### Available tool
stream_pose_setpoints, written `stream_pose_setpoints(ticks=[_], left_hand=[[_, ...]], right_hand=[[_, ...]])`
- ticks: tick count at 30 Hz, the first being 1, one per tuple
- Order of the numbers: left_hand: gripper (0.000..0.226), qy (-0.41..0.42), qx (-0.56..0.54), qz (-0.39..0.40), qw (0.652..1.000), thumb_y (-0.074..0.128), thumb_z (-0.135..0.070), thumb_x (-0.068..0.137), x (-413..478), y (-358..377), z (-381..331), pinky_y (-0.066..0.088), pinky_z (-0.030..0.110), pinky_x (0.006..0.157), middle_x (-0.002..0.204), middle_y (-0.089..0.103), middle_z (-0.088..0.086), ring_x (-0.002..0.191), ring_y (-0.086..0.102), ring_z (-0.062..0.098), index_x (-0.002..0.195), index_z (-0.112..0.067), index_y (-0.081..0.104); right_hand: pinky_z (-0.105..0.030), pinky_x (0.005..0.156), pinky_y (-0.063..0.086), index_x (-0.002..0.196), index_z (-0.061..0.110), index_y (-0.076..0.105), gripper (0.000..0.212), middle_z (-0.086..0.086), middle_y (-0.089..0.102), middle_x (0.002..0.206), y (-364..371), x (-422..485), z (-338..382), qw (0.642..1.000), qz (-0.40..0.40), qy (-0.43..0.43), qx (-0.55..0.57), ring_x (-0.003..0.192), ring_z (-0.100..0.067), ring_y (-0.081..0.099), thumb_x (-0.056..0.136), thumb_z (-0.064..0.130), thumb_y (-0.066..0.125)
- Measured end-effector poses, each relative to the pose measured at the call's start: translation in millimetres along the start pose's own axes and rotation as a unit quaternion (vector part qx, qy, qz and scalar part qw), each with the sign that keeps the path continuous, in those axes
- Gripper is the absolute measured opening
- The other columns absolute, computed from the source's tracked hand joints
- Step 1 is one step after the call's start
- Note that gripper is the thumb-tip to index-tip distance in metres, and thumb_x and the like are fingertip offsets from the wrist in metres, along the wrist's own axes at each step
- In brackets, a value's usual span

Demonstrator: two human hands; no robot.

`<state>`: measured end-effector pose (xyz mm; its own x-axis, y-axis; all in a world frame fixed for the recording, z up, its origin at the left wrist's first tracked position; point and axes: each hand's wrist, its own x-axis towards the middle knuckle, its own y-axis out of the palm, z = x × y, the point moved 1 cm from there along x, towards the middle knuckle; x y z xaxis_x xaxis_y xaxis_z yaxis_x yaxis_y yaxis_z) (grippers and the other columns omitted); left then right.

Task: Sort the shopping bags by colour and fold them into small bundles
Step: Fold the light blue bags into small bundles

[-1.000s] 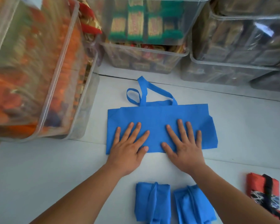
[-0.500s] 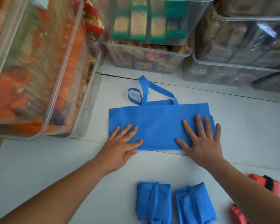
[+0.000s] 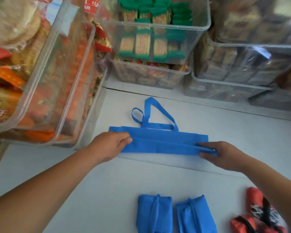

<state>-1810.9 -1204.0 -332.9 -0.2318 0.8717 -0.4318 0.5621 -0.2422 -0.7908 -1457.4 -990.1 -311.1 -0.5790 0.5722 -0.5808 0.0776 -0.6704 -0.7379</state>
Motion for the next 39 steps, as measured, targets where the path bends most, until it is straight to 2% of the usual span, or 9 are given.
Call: stream_pose_setpoints(ticks=[3, 6, 9, 12, 16, 23, 31, 36, 39], left_hand=[[0.039, -0.027, 0.097, -0.053, 0.993, 0.039, -0.058, 0.103, 19.4, -6.8, -5.3, 0.037, 0.034, 0.062, 0.075, 0.055, -0.005, 0.076, 0.056, 0.024, 0.081, -0.027, 0.047], [0.034, -0.007, 0.212, -0.161, 0.964, 0.052, -0.056, 0.099, 36.7, -3.5, -11.0, 0.04, 0.037, 0.072, 0.093, 0.066, 0.001, 0.09, 0.062, 0.029, 0.094, -0.023, 0.061], [0.039, 0.066, 0.255, -0.195, 0.945, 0.079, -0.028, 0.081, 42.6, 14.4, -16.4, 0.044, 0.05, 0.1, 0.123, 0.067, 0.01, 0.111, 0.062, 0.034, 0.116, -0.015, 0.068], [0.05, 0.142, 0.243, -0.167, 0.945, 0.069, -0.011, 0.08, 45.3, 35.0, -25.7, 0.03, 0.054, 0.116, 0.143, 0.06, 0.012, 0.132, 0.055, 0.035, 0.13, -0.013, 0.065], [0.062, 0.081, 0.215, -0.118, 0.966, 0.017, -0.047, 0.105, 46.6, 48.9, -24.1, 0.015, 0.049, 0.123, 0.16, 0.043, 0.002, 0.149, 0.037, 0.023, 0.151, -0.017, 0.048], [0.053, 0.097, 0.16, -0.17, 0.967, 0.032, -0.05, 0.103, 69.1, 45.9, -20.7, 0.042, 0.044, 0.103, 0.132, 0.06, 0.001, 0.121, 0.052, 0.028, 0.14, -0.024, 0.061], [0.047, 0.098, 0.148, -0.167, 0.97, 0.029, -0.048, 0.105, 85.8, 44.5, -12.8, 0.031, 0.047, 0.112, 0.133, 0.051, -0.006, 0.123, 0.047, 0.026, 0.142, -0.035, 0.056], [0.05, 0.092, 0.155, -0.163, 0.97, 0.032, -0.048, 0.104, 89.6, 50.1, -14.3, 0.019, 0.055, 0.124, 0.146, 0.045, 0.003, 0.136, 0.043, 0.027, 0.144, -0.024, 0.05], [0.061, 0.073, 0.156, -0.149, 0.974, 0.027, -0.051, 0.104, 91.6, 51.9, -15.5, 0.014, 0.055, 0.125, 0.16, 0.035, 0.003, 0.147, 0.033, 0.025, 0.156, -0.02, 0.035]], right_hand=[[-0.022, 0.065, 0.05, 0.085, 0.028, 0.074, 0.023, 0.005, 0.067, 0.07, -12.9, 4.7, -4.7, 0.975, -0.04, 0.074, 0.207, 0.063, -0.015, 0.058, 0.093, 0.048, 0.067], [-0.043, 0.085, 0.059, 0.096, 0.026, 0.073, 0.02, 0.001, 0.076, 0.095, 5.8, 21.1, -0.7, 0.922, -0.152, 0.143, 0.327, 0.092, -0.023, 0.071, 0.094, 0.045, 0.068], [-0.031, 0.067, 0.051, 0.103, 0.022, 0.065, 0.017, -0.003, 0.065, 0.104, 26.8, 37.7, 11.3, 0.894, -0.242, 0.182, 0.329, 0.091, -0.023, 0.065, 0.092, 0.032, 0.072], [-0.032, 0.077, 0.045, 0.111, 0.02, 0.059, 0.024, -0.001, 0.057, 0.109, 39.5, 46.3, 9.9, 0.898, -0.292, 0.183, 0.274, 0.096, -0.021, 0.057, 0.094, 0.035, 0.067], [-0.034, 0.08, 0.04, 0.104, 0.017, 0.056, 0.017, 0.001, 0.056, 0.104, 47.0, 51.0, 9.0, 0.892, -0.34, 0.173, 0.242, 0.096, -0.023, 0.053, 0.097, 0.03, 0.063], [-0.041, 0.09, 0.048, 0.123, 0.021, 0.056, 0.026, -0.002, 0.061, 0.117, 54.3, 57.2, 2.5, 0.884, -0.375, 0.163, 0.225, 0.109, -0.029, 0.056, 0.097, 0.022, 0.059], [-0.053, 0.103, 0.027, 0.123, 0.048, 0.057, 0.043, 0.004, 0.041, 0.137, 64.9, 62.1, -5.6, 0.915, -0.349, 0.188, 0.076, 0.132, -0.028, 0.033, 0.091, 0.029, 0.035], [-0.062, 0.117, 0.015, 0.145, 0.022, 0.047, 0.074, -0.015, 0.032, 0.158, 53.5, 62.4, 15.4, 0.912, -0.378, 0.126, -0.096, 0.15, -0.039, 0.023, 0.074, 0.002, 0.043], [-0.062, 0.122, 0.008, 0.153, 0.021, 0.044, 0.062, -0.016, 0.024, 0.166, 59.0, 69.1, 62.3, 0.927, -0.352, 0.069, -0.108, 0.154, -0.041, 0.015, 0.091, 0.021, 0.042]])
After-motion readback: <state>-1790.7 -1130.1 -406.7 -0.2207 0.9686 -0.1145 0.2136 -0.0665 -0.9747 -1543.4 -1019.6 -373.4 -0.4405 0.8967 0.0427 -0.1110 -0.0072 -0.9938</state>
